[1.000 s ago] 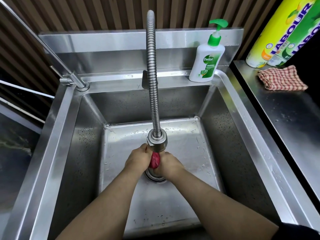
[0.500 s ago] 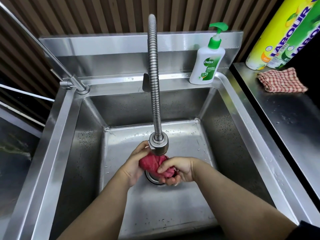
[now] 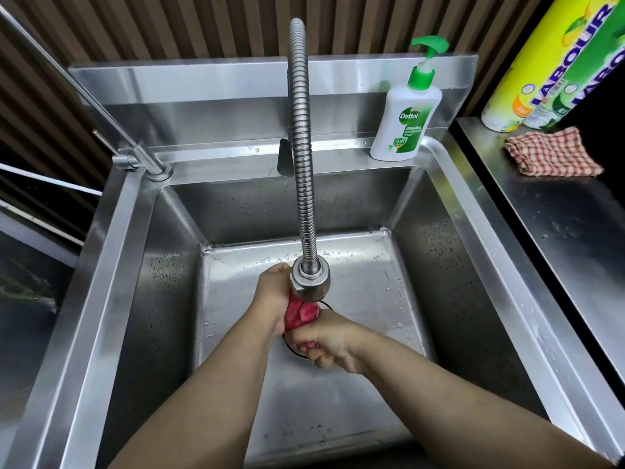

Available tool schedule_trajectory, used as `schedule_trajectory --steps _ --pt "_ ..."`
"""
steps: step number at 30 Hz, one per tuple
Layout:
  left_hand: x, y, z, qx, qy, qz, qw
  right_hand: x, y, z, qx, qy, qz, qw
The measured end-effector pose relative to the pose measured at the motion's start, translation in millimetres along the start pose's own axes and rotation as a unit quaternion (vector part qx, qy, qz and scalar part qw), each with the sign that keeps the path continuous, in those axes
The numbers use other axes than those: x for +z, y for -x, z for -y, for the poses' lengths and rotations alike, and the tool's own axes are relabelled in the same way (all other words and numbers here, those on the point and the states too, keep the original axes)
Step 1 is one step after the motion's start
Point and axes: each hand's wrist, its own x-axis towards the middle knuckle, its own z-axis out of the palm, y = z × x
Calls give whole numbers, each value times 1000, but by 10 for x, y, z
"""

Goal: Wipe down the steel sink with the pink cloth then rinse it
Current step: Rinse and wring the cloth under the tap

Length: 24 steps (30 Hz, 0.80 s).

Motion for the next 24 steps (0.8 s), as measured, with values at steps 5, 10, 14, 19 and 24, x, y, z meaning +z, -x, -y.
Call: schedule_trajectory --steps 5,10,14,19,24 --pt "25 -21 107 16 -65 -38 997 72 -29 -82 11 50 -90 995" --pt "16 -69 193 71 -162 -68 982 59 -76 -106 -25 99 -138 985" --pt "15 -104 232 69 -194 -113 972 62 -218 -172 -48 176 -171 968" --pt "82 -83 257 80 -174 -131 973 18 -307 -235 -52 248 -190 949" --pt "81 -75 169 82 -197 -111 971 -2 -400 -246 -78 320 -219 919"
